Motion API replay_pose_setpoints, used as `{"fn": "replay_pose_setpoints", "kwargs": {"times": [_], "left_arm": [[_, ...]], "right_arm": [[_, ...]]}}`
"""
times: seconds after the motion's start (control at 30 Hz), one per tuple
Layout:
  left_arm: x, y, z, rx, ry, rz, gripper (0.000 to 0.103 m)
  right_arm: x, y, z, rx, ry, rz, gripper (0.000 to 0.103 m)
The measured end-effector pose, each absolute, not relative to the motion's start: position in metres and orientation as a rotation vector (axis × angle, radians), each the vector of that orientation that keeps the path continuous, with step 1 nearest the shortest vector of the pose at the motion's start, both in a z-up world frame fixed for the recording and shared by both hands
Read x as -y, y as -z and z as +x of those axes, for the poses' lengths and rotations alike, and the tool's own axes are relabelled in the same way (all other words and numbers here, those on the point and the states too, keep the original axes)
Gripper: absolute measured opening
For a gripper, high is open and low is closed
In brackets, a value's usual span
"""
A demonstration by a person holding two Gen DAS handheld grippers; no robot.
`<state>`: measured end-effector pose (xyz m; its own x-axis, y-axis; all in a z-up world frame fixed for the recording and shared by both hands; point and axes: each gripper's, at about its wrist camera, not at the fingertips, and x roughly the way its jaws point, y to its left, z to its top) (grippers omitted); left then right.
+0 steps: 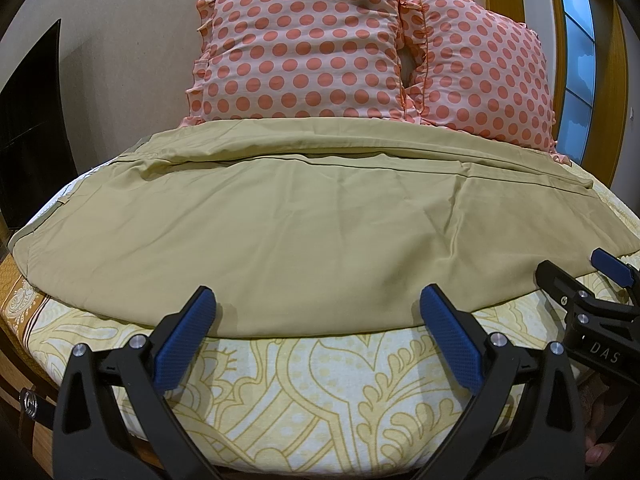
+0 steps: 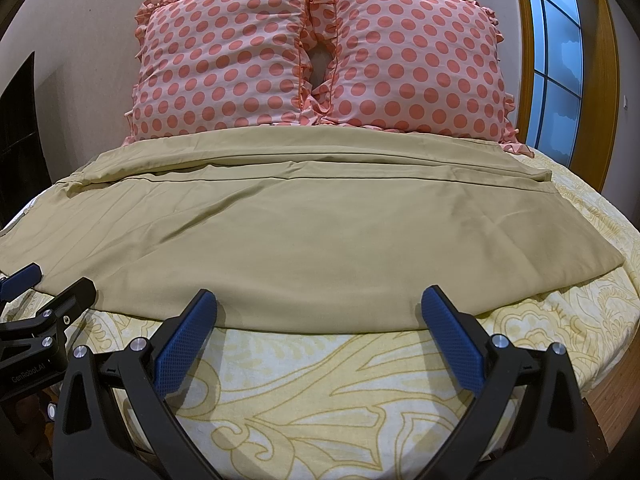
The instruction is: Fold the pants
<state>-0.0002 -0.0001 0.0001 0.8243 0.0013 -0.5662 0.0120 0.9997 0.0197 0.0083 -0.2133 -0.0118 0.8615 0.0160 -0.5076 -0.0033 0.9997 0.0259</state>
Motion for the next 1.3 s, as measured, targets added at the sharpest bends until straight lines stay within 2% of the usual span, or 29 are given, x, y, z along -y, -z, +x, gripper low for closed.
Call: {"fn": "replay_pose_setpoints", "kwargs": {"times": [0.57,0.73,0.87,1.0,1.03,1.07,1.1,1.13,1.3], "left_arm": [[0.000,0.000,0.000,-0.601,0.007,0.024,0.101],[-0.008,-0.017,0.000,-0.616,0.009,0.022,0.101],[-0.021,-0.046,0.002,-0.531,-0.009,0.001,0.101],[-0.030,-0.069,0.027,-0.504,-0.025,-0.033,0.101],[-0.031,-0.070,0.033,-0.500,-0.032,-0.036,0.101],[-0.032,-0.072,0.041,-0.498,-0.038,-0.040,0.101],[-0.032,-0.073,0.045,-0.499,-0.039,-0.042,0.101],[-0.032,-0.074,0.050,-0.501,-0.038,-0.045,0.101],[-0.033,-0.073,0.073,-0.510,-0.023,-0.048,0.101]], "right_arm": [[0.217,0.010,0.008,-0.526,-0.022,0.019,0.102],[0.246,-0.018,0.018,-0.572,-0.109,0.135,0.102],[0.301,-0.068,0.054,-0.529,-0.026,0.195,0.102],[0.372,-0.087,0.159,-0.643,0.149,0.312,0.102],[0.383,-0.084,0.178,-0.672,0.176,0.346,0.101],[0.401,-0.080,0.211,-0.723,0.225,0.397,0.094],[0.410,-0.076,0.232,-0.755,0.254,0.420,0.082],[0.421,-0.070,0.254,-0.786,0.290,0.450,0.077],[0.465,-0.036,0.337,-0.892,0.440,0.640,0.070]]}}
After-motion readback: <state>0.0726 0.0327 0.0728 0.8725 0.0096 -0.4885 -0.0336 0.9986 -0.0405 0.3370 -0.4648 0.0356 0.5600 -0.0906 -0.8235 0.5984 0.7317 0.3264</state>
